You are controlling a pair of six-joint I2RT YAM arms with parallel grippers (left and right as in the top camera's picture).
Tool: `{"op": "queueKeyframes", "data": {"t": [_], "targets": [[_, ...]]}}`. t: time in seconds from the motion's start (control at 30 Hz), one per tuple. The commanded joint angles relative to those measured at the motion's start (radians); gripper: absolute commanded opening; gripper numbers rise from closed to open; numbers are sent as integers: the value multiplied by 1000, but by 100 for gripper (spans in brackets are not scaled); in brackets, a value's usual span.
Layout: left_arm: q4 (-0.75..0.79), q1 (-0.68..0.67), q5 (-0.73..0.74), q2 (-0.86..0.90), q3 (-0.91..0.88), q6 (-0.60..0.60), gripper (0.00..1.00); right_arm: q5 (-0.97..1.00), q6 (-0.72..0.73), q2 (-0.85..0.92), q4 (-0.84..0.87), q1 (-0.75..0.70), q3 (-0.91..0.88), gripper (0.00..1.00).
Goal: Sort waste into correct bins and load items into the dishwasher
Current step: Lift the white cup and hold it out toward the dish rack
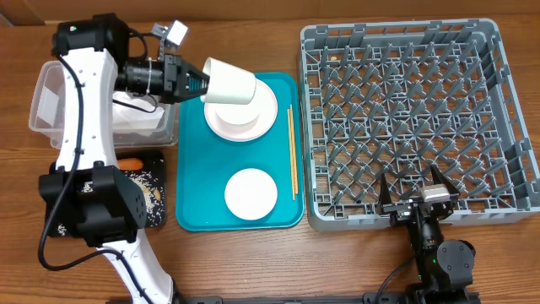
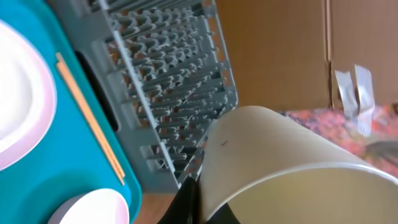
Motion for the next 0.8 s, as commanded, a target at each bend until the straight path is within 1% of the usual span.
{"op": "queueKeyframes", "data": {"t": [0.0, 0.13, 0.17, 0.23, 0.33, 0.5, 0.6, 0.63, 0.77], "targets": [[-3, -31, 81, 3, 14, 121, 4, -10, 1, -9, 8, -3, -11, 100], [-3, -68, 82, 3, 14, 121, 4, -100, 14, -9, 42, -3, -10, 100], [-3, -77, 82, 3, 14, 124, 4, -124, 66, -9, 56, -3, -10, 100], [-3, -92, 82, 3, 14, 125, 4, -164, 223, -9, 53, -3, 9, 100], [-3, -113, 96, 3, 14, 124, 4, -270, 394, -8, 30, -3, 79, 100], [-3, -137, 141, 3, 14, 125, 5, -390, 500, 21, 4, -3, 224, 100], [-3, -155, 140, 3, 14, 125, 4, -460, 561, 100, -90, -3, 360, 100], [-3, -173, 141, 3, 14, 125, 4, -529, 578, 172, -145, -3, 443, 100], [-3, -222, 141, 3, 14, 125, 4, -714, 586, 372, -252, -3, 604, 100]]}}
